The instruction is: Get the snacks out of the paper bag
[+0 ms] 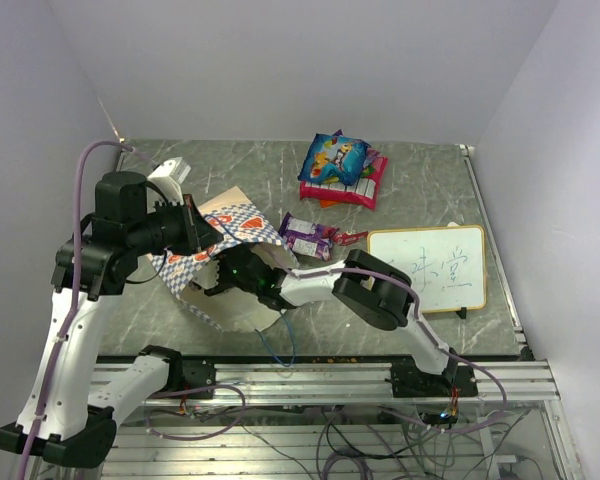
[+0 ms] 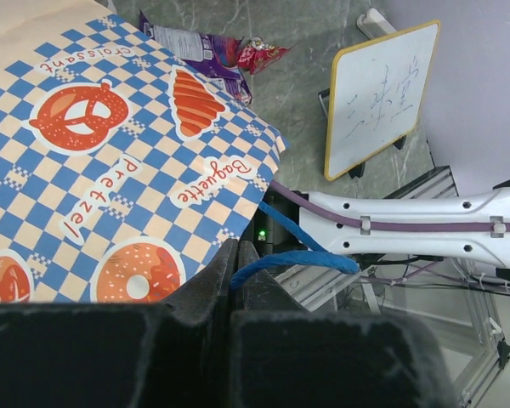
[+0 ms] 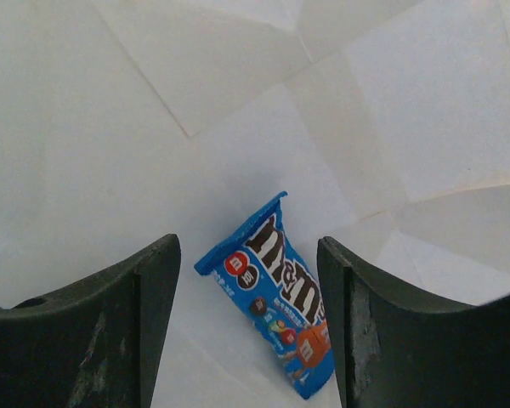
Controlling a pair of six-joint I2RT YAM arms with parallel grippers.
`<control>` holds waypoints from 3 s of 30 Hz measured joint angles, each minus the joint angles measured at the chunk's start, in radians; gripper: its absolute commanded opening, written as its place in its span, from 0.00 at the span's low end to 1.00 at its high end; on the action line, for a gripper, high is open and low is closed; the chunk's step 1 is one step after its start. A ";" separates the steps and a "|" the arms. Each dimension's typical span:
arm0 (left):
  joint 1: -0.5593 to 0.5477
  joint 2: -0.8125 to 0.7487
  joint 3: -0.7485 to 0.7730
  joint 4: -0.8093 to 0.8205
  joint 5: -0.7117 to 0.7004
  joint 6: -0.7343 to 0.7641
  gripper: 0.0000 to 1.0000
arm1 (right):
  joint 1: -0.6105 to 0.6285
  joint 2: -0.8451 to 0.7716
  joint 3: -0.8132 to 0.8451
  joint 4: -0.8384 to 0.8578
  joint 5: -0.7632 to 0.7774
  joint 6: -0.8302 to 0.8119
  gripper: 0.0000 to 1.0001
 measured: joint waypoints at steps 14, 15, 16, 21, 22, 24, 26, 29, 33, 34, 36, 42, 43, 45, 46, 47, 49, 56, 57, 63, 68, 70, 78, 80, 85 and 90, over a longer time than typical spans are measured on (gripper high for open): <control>0.000 0.004 -0.002 -0.022 0.012 -0.016 0.07 | -0.029 0.139 0.134 0.071 0.091 0.190 0.71; 0.000 0.005 -0.002 -0.023 0.012 -0.016 0.07 | -0.034 0.139 0.134 0.072 0.093 0.209 0.68; 0.000 0.005 -0.002 -0.024 0.011 -0.016 0.07 | -0.040 0.140 0.134 0.072 0.094 0.224 0.65; 0.000 0.005 0.000 -0.030 -0.007 -0.021 0.07 | -0.053 0.148 0.134 0.068 0.108 0.270 0.42; 0.000 0.005 0.000 -0.032 -0.010 -0.023 0.07 | -0.053 0.150 0.135 0.062 0.108 0.277 0.39; 0.000 0.008 0.005 -0.042 -0.018 -0.026 0.07 | -0.052 0.150 0.137 0.051 0.105 0.285 0.32; 0.000 0.006 0.006 -0.043 -0.028 -0.033 0.07 | -0.053 0.150 0.137 0.042 0.098 0.289 0.26; 0.000 -0.003 0.005 -0.043 -0.043 -0.051 0.07 | -0.053 0.150 0.139 0.028 0.083 0.293 0.18; 0.000 -0.024 0.001 -0.039 -0.059 -0.081 0.07 | -0.053 0.148 0.140 0.016 0.056 0.291 0.06; 0.000 -0.029 -0.002 -0.036 -0.064 -0.089 0.07 | -0.053 0.147 0.140 0.013 0.049 0.290 0.03; 0.000 -0.031 -0.003 -0.035 -0.077 -0.101 0.07 | -0.053 0.140 0.140 -0.001 0.032 0.290 0.00; 0.000 -0.019 0.000 -0.035 -0.124 -0.109 0.07 | -0.055 0.083 0.112 -0.049 -0.027 0.329 0.00; 0.000 -0.018 0.000 -0.035 -0.134 -0.111 0.07 | -0.055 0.069 0.105 -0.058 -0.034 0.341 0.00; 0.000 -0.018 0.000 -0.029 -0.147 -0.122 0.07 | -0.053 0.041 0.092 -0.076 -0.056 0.370 0.00; 0.000 -0.016 0.000 -0.023 -0.153 -0.127 0.07 | -0.053 0.022 0.081 -0.088 -0.069 0.387 0.00; 0.000 -0.014 0.000 -0.015 -0.159 -0.134 0.07 | -0.053 0.000 0.068 -0.096 -0.085 0.407 0.00; 0.000 -0.005 0.000 0.000 -0.164 -0.145 0.07 | -0.053 -0.041 0.040 -0.104 -0.114 0.446 0.00; 0.000 0.024 0.000 0.060 -0.185 -0.192 0.07 | -0.053 -0.230 -0.086 -0.139 -0.206 0.562 0.00; 0.000 0.022 0.000 0.066 -0.190 -0.200 0.07 | -0.053 -0.256 -0.104 -0.142 -0.216 0.569 0.00; 0.000 0.005 -0.006 0.094 -0.214 -0.256 0.07 | -0.053 -0.332 -0.171 -0.147 -0.284 0.567 0.00; 0.000 -0.040 -0.022 0.117 -0.230 -0.286 0.07 | -0.053 -0.330 -0.229 -0.158 -0.356 0.550 0.00; 0.000 -0.045 -0.016 0.115 -0.245 -0.298 0.07 | -0.053 -0.330 -0.223 -0.188 -0.394 0.547 0.00; 0.000 0.000 0.018 0.147 -0.240 -0.333 0.07 | -0.052 -0.360 -0.209 -0.242 -0.574 0.508 0.00; 0.000 0.025 0.026 0.156 -0.238 -0.346 0.07 | -0.050 -0.361 -0.197 -0.266 -0.614 0.491 0.00; 0.000 0.077 0.084 0.155 -0.228 -0.360 0.07 | -0.042 -0.362 -0.149 -0.325 -0.673 0.462 0.00; 0.000 0.124 0.137 0.108 -0.251 -0.372 0.07 | -0.034 -0.427 -0.128 -0.388 -0.674 0.438 0.00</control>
